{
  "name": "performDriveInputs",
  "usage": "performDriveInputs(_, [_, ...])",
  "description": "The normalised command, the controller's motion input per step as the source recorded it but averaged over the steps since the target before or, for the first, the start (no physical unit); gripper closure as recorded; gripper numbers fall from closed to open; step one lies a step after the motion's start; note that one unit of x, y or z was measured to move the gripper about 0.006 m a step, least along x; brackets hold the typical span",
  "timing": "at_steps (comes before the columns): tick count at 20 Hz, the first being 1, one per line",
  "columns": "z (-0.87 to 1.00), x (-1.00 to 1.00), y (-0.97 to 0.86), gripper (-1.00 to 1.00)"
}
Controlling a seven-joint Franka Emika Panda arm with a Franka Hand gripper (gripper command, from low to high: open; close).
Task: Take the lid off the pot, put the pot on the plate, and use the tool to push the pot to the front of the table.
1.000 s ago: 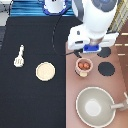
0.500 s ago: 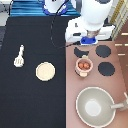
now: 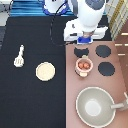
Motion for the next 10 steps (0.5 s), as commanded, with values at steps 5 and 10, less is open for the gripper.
performDriveInputs(5, [-0.62,-0.67,0.17,1.0])
performDriveInputs(10, [-0.35,0.04,0.15,1.0])
